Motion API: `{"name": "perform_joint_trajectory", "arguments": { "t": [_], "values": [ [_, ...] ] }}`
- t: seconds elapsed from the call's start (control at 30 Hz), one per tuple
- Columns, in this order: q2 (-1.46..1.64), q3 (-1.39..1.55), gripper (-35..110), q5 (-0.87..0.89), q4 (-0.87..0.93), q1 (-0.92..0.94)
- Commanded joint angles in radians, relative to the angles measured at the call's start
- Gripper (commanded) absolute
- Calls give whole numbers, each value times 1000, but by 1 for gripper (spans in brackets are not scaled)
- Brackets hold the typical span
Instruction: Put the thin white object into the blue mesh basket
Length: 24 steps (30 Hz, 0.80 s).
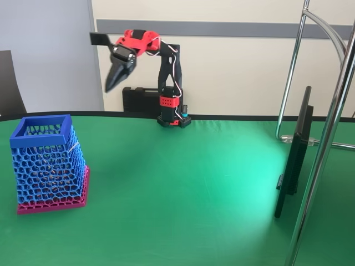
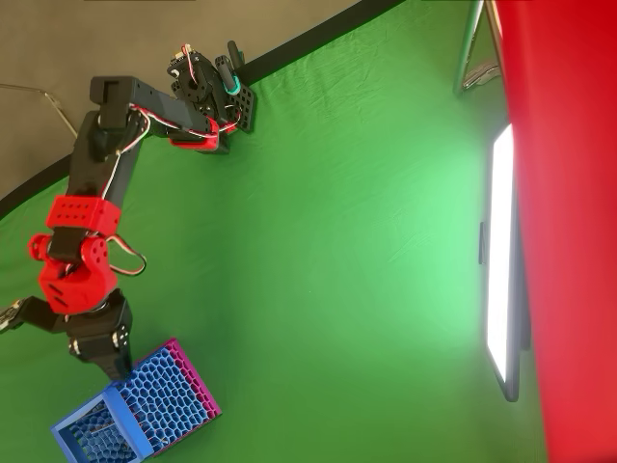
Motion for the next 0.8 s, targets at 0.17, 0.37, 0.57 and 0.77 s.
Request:
{"name": "perform_joint_trajectory", "arguments": {
  "t": [0.17, 0.37, 0.57, 0.77],
  "values": [
    [453, 589, 1, 18, -167, -141],
    [805, 1137, 1, 60, -426, -241],
    [1098, 1485, 1, 110, -492, -308],
    [1328, 1689, 1, 158, -486, -341]
  ]
}}
